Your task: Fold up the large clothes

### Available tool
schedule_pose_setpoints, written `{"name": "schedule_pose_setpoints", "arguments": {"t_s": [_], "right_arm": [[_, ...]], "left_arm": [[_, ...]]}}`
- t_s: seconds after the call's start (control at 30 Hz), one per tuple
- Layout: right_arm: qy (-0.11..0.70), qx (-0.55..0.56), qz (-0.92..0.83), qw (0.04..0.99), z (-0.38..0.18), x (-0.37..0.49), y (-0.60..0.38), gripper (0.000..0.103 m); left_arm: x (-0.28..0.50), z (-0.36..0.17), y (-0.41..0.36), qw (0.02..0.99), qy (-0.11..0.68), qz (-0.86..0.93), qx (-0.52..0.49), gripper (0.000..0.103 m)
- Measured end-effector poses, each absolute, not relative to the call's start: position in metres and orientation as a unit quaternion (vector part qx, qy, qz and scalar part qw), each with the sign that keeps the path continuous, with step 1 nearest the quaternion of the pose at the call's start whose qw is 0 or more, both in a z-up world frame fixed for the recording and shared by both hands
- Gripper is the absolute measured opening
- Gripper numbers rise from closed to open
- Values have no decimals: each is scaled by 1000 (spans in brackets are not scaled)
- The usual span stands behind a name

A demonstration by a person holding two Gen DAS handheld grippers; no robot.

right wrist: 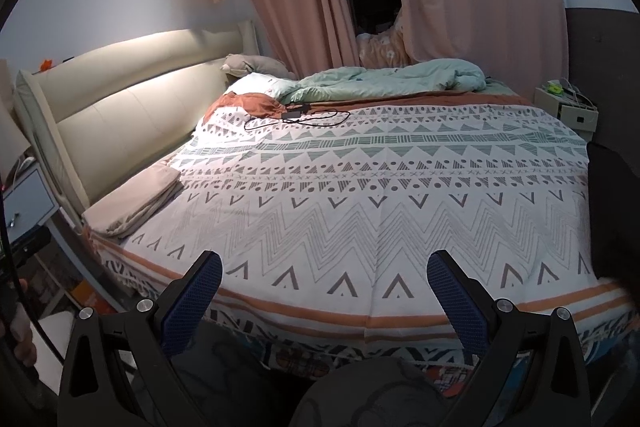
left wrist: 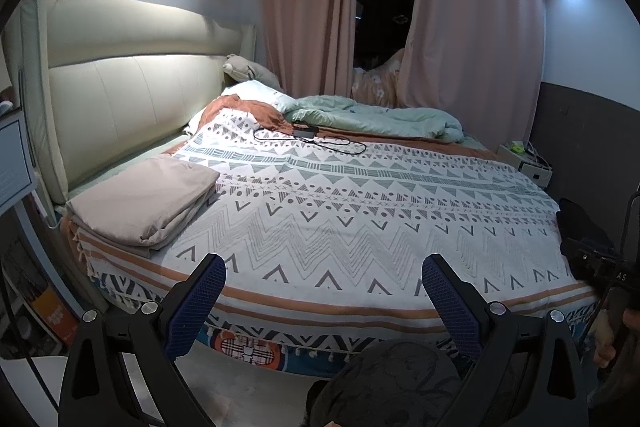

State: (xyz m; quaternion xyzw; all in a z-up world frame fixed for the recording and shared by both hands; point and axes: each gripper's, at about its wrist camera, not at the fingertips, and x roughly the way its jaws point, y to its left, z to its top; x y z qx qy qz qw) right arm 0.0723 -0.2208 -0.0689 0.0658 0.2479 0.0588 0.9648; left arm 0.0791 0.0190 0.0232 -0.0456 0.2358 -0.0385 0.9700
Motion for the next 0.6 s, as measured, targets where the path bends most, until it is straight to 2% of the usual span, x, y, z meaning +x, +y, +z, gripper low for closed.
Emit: {"name": "schedule_pose_setpoints", "arguments": {"t_s": [0.6], "right_arm": [[245, 68, 59, 965, -65, 67, -221, 103]], "left_arm": [[75, 27, 16, 970, 237, -39, -43, 99]]}}
